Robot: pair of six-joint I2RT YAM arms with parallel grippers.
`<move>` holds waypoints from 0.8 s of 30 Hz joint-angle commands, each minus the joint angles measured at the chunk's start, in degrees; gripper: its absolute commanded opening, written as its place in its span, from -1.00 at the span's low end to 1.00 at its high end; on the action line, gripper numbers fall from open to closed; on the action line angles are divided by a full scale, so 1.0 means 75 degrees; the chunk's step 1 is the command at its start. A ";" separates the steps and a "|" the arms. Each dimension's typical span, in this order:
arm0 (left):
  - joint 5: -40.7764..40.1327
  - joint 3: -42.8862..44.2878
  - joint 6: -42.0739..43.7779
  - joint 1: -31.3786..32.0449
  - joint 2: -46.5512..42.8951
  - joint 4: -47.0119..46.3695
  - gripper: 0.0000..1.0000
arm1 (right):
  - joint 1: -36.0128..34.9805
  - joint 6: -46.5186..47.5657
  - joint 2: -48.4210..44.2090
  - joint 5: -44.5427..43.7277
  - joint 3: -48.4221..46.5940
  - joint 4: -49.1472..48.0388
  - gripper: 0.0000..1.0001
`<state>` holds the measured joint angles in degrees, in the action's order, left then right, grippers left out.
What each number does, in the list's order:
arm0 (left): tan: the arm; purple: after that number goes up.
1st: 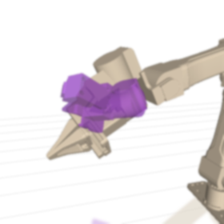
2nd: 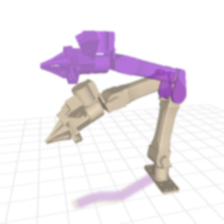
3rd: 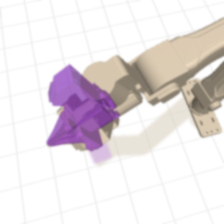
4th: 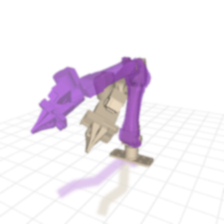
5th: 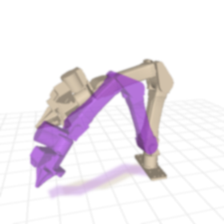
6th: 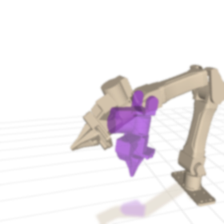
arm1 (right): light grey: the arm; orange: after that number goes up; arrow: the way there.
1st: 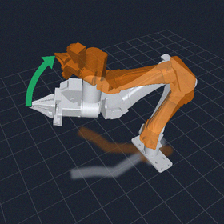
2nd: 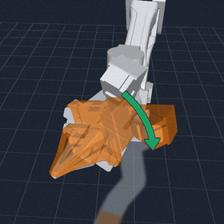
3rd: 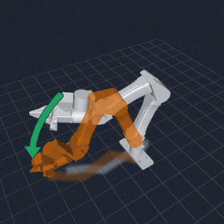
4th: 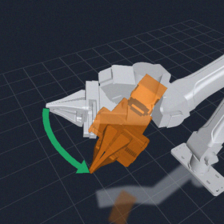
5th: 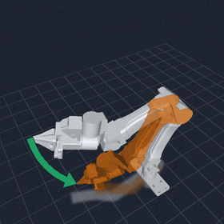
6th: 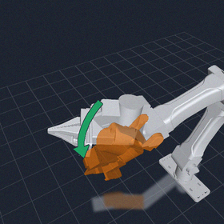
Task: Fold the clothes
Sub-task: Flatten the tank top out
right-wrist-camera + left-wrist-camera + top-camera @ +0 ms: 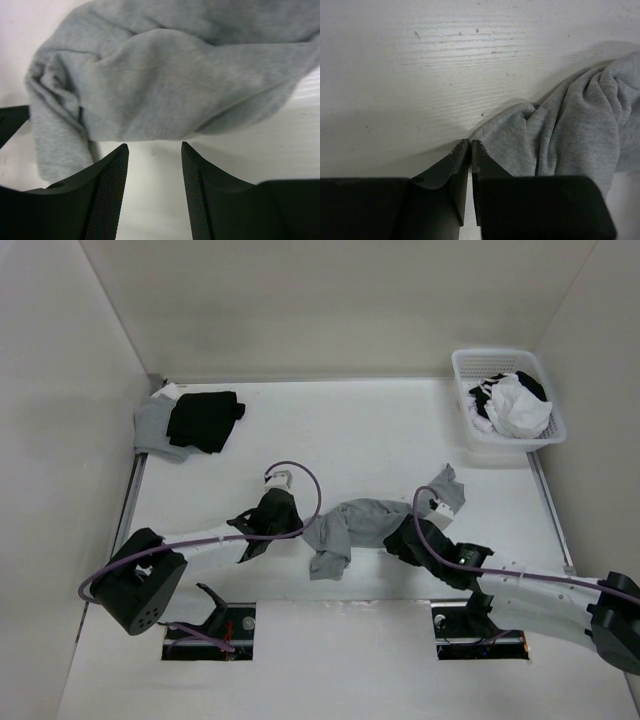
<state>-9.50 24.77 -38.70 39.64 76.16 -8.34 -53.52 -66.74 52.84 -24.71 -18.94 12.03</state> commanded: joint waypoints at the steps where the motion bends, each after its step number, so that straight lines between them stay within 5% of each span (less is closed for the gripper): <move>1: 0.0141 0.0107 0.0132 -0.0181 -0.0554 0.0198 -0.96 | 0.0262 -0.0230 0.0277 -0.0092 -0.0052 0.0306 0.03; 5: 0.0130 0.0247 0.0015 -0.0427 -0.1481 0.0315 -0.99 | 0.0835 0.0108 0.1050 -0.0069 -0.0392 -0.0056 -0.02; 7: 0.0118 0.0306 -0.0183 -0.0626 -0.2136 0.0432 -1.00 | 0.1398 0.0635 0.1613 0.0083 -0.0696 -0.0723 -0.25; 10: -0.0034 0.0306 -0.0336 -0.0826 -0.3003 0.0712 -1.00 | 0.2194 0.1594 0.2397 0.0271 -0.1328 -0.1928 -0.88; 13: -0.0408 0.0353 -0.0337 -0.1001 -0.3893 0.1192 -1.00 | 0.2675 0.2578 0.2577 0.0260 -0.2077 -0.2471 -1.00; 24: -0.0795 0.1839 -0.0325 -0.0465 -0.6145 0.2365 -1.00 | 0.0851 0.3718 -0.1992 -0.1180 -0.3719 0.0865 -1.00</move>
<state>-13.61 32.62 -41.30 33.63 33.06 8.84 -43.20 -42.57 44.14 -27.62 -40.86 10.22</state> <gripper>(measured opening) 0.025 0.010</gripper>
